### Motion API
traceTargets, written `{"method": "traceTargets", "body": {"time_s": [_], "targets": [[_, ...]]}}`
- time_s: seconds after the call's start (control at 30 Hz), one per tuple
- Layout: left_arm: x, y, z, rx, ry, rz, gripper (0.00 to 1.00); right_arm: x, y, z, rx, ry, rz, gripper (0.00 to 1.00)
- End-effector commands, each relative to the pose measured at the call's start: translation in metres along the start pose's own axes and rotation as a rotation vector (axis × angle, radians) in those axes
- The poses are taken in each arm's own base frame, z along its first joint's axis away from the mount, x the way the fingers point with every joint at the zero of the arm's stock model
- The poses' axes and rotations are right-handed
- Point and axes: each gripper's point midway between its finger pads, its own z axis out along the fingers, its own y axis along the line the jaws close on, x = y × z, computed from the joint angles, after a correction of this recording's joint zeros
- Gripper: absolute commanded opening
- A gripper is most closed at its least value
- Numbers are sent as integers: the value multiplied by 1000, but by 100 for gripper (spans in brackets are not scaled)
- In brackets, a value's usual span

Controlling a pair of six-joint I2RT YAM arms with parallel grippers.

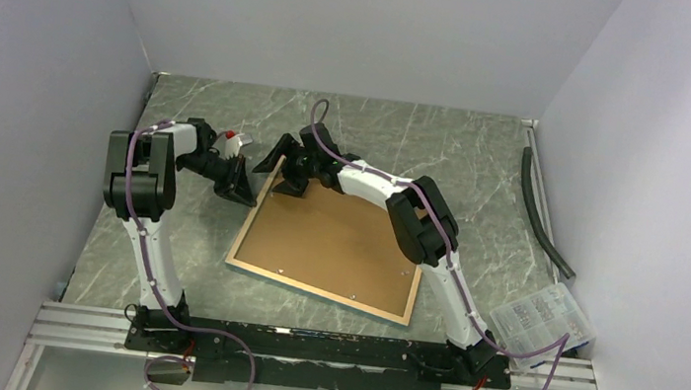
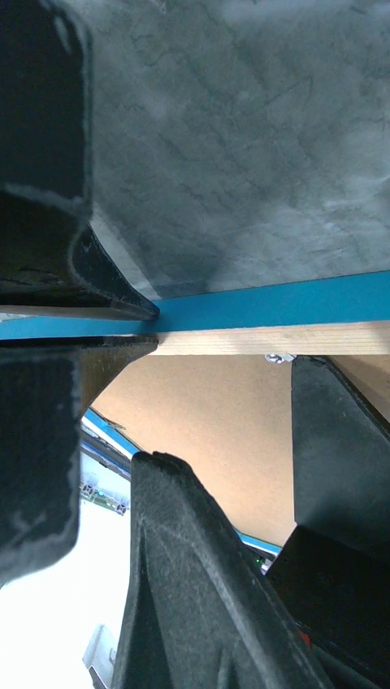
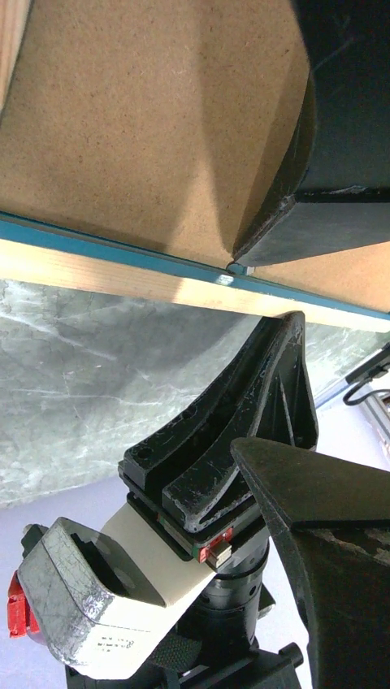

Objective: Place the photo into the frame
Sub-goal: Install the photo frame at the center of the board.

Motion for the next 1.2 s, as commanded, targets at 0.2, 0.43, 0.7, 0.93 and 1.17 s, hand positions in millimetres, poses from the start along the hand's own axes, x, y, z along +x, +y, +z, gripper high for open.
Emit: {"method": "traceTargets", "body": {"time_s": [0.2, 0.43, 0.7, 0.93, 1.17], "targets": [[10, 5, 13, -29, 38, 15, 12, 16, 7, 12, -27, 41, -14, 81], [10, 5, 13, -31, 35, 14, 11, 25, 9, 16, -36, 66, -26, 81], [9, 4, 11, -35, 34, 19, 10, 29, 16, 15, -57, 85, -41, 81], [6, 0, 4, -42, 24, 26, 10, 10, 33, 1, -71, 52, -100, 85], [-5, -5, -27, -59, -24, 34, 12, -62, 38, -70, -40, -110, -149, 100]]}}
